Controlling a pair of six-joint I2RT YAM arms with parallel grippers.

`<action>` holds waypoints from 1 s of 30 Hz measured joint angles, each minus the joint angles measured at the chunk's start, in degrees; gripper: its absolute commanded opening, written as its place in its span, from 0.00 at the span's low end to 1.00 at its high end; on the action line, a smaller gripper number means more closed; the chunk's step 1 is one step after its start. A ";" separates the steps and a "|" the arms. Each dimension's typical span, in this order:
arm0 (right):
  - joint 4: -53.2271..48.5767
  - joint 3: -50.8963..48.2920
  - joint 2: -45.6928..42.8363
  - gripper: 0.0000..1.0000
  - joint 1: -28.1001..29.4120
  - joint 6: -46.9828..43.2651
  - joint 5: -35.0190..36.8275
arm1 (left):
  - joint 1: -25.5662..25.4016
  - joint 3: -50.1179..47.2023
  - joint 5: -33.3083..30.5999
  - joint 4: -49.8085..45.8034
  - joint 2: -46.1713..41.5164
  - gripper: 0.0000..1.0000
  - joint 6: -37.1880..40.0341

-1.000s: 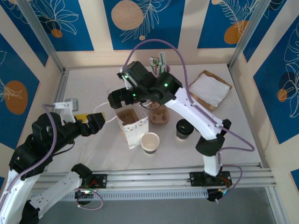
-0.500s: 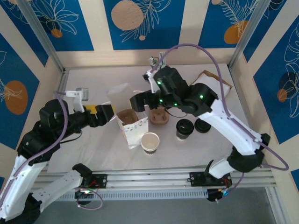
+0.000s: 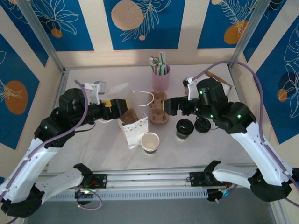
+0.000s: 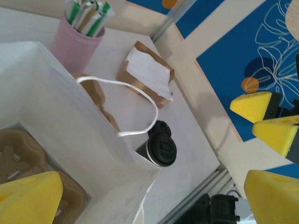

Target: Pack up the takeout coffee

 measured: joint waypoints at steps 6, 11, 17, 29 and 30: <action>-0.39 -3.89 -2.21 0.99 -2.23 0.02 -2.38 | -6.23 5.49 -2.54 -0.35 6.64 1.00 0.44; -3.28 -4.81 -2.32 0.99 -2.95 0.70 -1.64 | -12.59 11.74 -6.75 -1.86 11.87 1.00 1.77; -8.37 -5.27 -4.02 0.99 -6.40 3.08 1.44 | -18.84 17.94 -12.28 -5.62 17.22 1.00 2.80; -14.95 -6.16 -7.04 0.99 -25.14 2.69 -2.60 | -21.31 25.31 -14.82 -11.21 25.92 0.98 3.58; -15.17 -6.60 -6.93 0.99 -26.27 2.27 -2.95 | -21.44 25.81 -14.82 -11.72 26.18 0.98 3.74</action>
